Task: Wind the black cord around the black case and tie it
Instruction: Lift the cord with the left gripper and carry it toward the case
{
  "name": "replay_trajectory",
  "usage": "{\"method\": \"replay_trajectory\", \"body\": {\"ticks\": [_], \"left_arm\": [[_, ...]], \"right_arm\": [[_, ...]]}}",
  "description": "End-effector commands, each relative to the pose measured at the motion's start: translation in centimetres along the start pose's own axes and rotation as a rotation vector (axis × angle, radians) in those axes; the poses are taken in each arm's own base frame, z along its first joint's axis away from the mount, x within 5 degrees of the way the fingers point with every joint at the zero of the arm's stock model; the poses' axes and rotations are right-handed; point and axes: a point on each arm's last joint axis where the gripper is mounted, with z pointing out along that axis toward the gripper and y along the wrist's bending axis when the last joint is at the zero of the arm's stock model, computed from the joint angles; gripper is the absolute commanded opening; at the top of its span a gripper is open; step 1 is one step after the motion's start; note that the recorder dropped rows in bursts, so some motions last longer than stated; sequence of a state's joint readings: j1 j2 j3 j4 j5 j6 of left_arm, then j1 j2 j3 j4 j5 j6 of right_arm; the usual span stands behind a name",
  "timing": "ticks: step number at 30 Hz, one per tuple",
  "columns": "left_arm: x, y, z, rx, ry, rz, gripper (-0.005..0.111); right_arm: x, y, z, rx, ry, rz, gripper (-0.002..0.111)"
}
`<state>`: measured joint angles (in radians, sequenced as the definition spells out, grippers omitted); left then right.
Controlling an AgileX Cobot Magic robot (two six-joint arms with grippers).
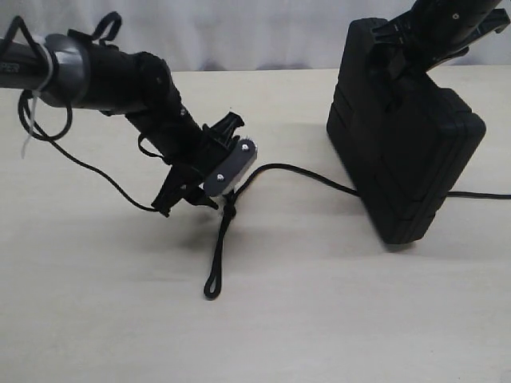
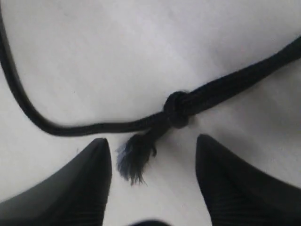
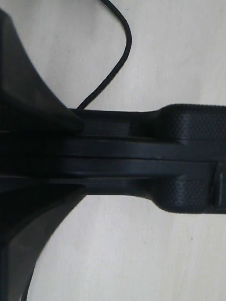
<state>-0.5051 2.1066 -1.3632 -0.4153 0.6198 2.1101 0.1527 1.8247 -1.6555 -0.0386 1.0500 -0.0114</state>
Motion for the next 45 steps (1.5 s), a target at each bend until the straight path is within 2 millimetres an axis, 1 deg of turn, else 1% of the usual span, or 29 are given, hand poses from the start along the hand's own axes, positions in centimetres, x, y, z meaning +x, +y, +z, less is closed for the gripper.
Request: {"method": "replay_trajectory", "body": {"ticks": [1,4,8,9,12,14,20,23,27,32,35,39,42,43,45], "left_arm": [[-1.4,-0.5,1.5,0.057,0.047,0.182,0.053],[-1.9,-0.8,2.0,0.087,0.045,0.211,0.052],[-1.8,-1.1,2.6,0.098,0.041,0.205,0.052],[-1.8,-1.1,2.7,0.102,0.037,0.198,0.050],[-1.7,-1.5,3.6,0.123,0.031,0.162,0.038],[-1.8,-1.7,4.1,0.125,0.012,0.080,0.028],[-2.7,-1.1,4.4,0.065,-0.082,-0.285,0.000],[-2.9,-0.7,4.4,0.032,-0.111,-0.474,0.000],[-2.8,-0.3,4.4,-0.005,-0.109,-0.738,0.000],[-2.5,0.5,4.3,-0.083,-0.120,-0.932,0.000],[-2.3,1.5,3.9,-0.180,-0.159,-1.072,0.000],[-1.6,2.9,2.6,-0.346,-0.156,-1.171,0.000],[-1.2,3.5,1.6,-0.442,-0.133,-1.175,0.000],[-1.0,4.0,0.9,-0.504,-0.118,-1.174,0.000],[-0.9,4.5,0.1,-0.581,-0.098,-1.172,0.000]], "right_arm": [[-0.2,0.0,-0.4,0.006,-0.017,-0.009,0.034],[-0.2,0.0,-0.4,0.006,-0.017,-0.009,0.034],[-0.2,0.0,-0.4,0.006,-0.017,-0.009,0.034],[-0.2,0.0,-0.4,0.006,-0.017,-0.009,0.034],[-0.2,0.0,-0.4,0.006,-0.015,-0.009,0.034],[-0.2,0.0,-0.4,0.006,-0.015,-0.009,0.034],[-0.2,0.0,-0.4,0.006,-0.015,-0.011,0.034],[-0.2,0.0,-0.4,0.006,-0.015,-0.011,0.034],[-0.2,0.0,-0.4,0.006,-0.015,-0.011,0.034],[-0.2,0.0,-0.4,0.006,-0.015,-0.011,0.034],[-0.2,0.0,-0.4,0.006,-0.015,-0.011,0.034],[-0.2,0.0,-0.4,0.006,-0.015,-0.011,0.034],[-0.2,0.0,-0.4,0.006,-0.015,-0.011,0.034],[-0.2,0.0,-0.4,0.006,-0.015,-0.011,0.034],[-0.2,0.0,-0.4,0.006,-0.015,-0.011,0.034]]}}
